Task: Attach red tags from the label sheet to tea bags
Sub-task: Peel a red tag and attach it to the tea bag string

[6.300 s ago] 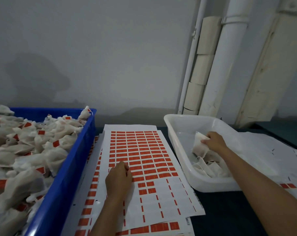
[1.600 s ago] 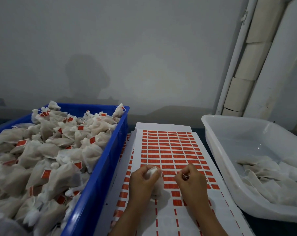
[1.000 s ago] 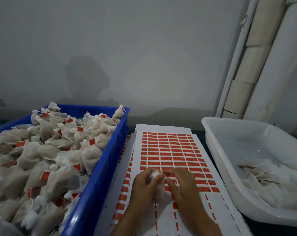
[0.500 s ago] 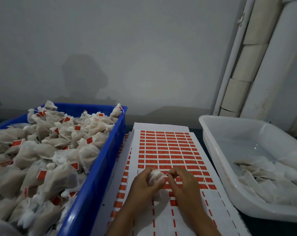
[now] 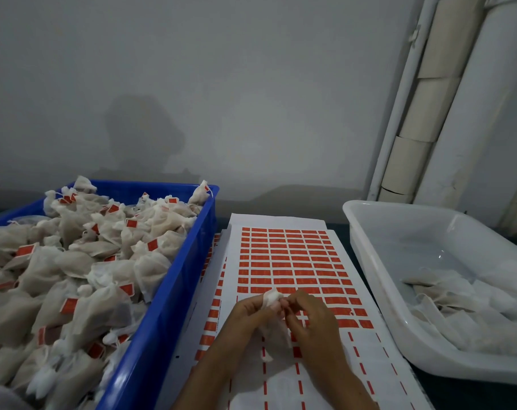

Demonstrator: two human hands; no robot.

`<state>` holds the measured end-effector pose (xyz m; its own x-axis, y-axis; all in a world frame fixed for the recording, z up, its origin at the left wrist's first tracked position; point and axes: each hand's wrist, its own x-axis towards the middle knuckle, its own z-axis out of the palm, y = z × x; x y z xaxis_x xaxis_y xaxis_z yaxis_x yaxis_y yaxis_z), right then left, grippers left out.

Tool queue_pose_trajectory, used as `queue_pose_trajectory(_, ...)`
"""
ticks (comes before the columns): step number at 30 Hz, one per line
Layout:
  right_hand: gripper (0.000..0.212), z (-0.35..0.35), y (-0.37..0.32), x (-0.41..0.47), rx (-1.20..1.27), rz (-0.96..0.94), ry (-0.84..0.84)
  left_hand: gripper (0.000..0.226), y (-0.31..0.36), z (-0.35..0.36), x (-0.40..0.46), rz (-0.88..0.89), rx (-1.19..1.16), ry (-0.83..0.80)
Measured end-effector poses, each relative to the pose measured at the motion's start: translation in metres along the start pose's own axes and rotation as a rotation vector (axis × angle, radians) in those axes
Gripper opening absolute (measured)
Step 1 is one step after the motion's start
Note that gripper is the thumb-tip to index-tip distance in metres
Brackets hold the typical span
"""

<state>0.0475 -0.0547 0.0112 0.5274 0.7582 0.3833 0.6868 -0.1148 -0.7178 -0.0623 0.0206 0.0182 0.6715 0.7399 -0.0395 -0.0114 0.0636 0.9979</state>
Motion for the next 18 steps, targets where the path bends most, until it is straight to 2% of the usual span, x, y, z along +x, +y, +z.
queue_pose_trajectory(1,0.085,-0.001,0.000,0.000,0.049,0.003,-0.020,0.024,0.000,0.000,0.001,-0.017,-0.022,0.003)
queue_pose_trajectory(2,0.088,-0.001,0.000,0.000,0.087,0.012,-0.049,0.025,-0.001,0.000,0.002,-0.061,-0.057,0.017)
queue_pose_trajectory(4,0.079,-0.001,0.003,0.000,0.041,0.011,-0.082,0.020,-0.004,0.000,0.002,-0.132,-0.076,0.046)
queue_pose_trajectory(7,0.047,0.000,0.006,0.002,-0.084,-0.001,-0.077,0.026,-0.005,-0.002,-0.001,-0.058,-0.061,0.084)
queue_pose_trajectory(8,0.049,-0.001,0.004,0.001,-0.064,-0.016,-0.036,0.027,-0.004,-0.001,-0.001,-0.014,-0.040,0.091)
queue_pose_trajectory(11,0.081,-0.003,-0.001,0.000,-0.039,-0.049,0.032,0.022,0.001,0.002,0.000,0.082,-0.018,0.074)
queue_pose_trajectory(15,0.079,-0.001,0.002,-0.001,-0.067,-0.044,-0.012,0.024,-0.004,0.006,-0.001,0.148,0.007,0.047)
queue_pose_trajectory(17,0.066,-0.001,0.002,-0.001,-0.086,-0.046,0.004,0.019,-0.008,0.008,0.002,0.181,0.053,0.115)
queue_pose_trajectory(18,0.067,-0.001,0.001,-0.001,-0.092,-0.046,0.013,0.014,-0.011,0.008,0.004,0.180,0.082,0.173)
